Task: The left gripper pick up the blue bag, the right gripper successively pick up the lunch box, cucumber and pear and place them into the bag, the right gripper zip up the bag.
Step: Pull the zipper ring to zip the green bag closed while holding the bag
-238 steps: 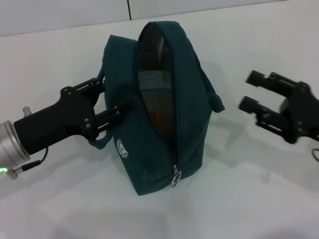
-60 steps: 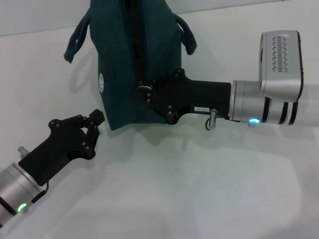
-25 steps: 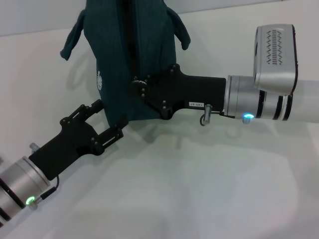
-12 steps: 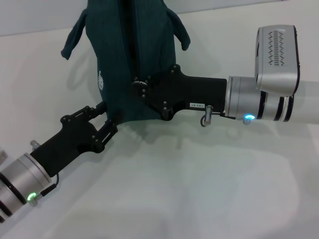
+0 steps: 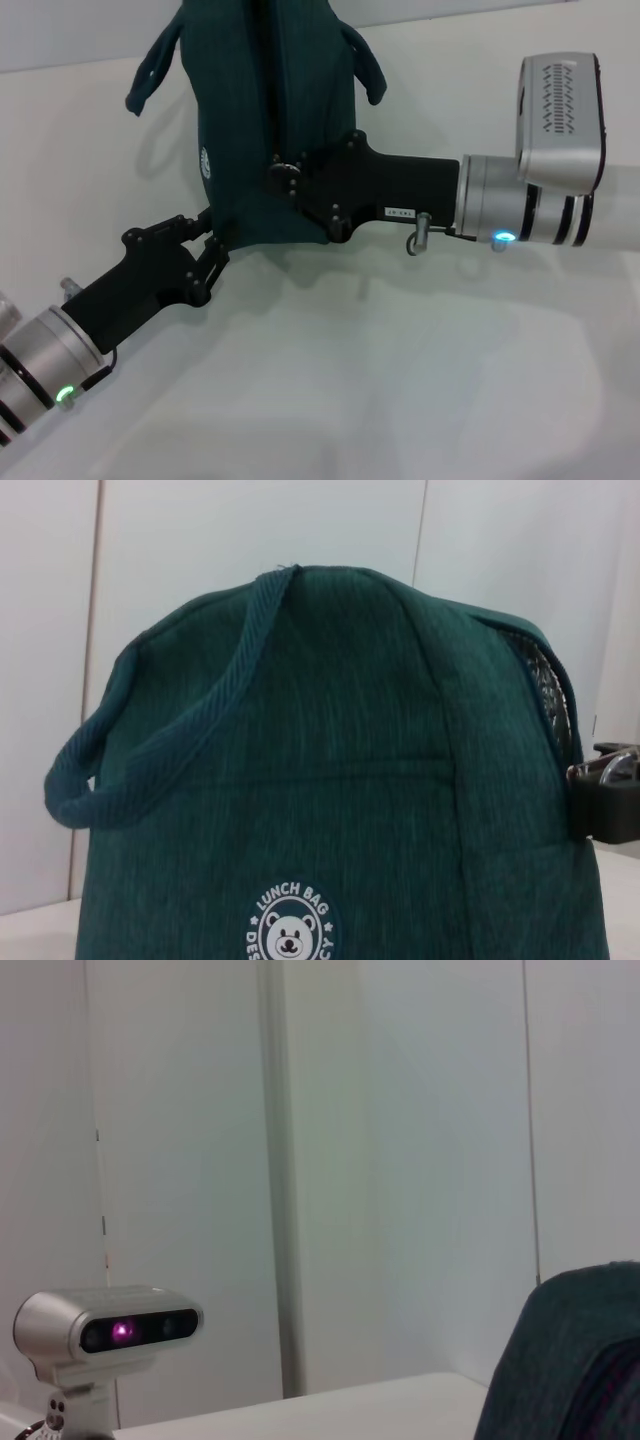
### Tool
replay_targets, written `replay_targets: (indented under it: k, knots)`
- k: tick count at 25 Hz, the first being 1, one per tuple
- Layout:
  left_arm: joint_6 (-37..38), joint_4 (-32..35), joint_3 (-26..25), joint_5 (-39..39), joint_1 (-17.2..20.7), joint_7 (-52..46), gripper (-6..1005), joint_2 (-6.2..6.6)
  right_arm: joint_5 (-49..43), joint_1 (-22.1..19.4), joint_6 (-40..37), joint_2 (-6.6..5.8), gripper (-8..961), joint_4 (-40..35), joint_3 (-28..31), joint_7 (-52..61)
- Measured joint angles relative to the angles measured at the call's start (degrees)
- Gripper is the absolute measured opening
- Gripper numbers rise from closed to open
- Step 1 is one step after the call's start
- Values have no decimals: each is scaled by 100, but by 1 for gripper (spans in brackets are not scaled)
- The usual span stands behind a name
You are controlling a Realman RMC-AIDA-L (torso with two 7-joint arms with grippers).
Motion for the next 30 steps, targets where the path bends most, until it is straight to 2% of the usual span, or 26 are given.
replay_targets:
  k: [7,18,30]
  knots:
    - [48,6,-13,-52,18,203,200,0,15,-50,-42,2,49,12,22,-5]
    - [15,-2,81,94,-2,499,124,0,565,-103,-412,9,52,12,25,-61]
    - [-172,0,265,215,-18,585,63,0,1243,-52,-404,9,55,13,32,-576]
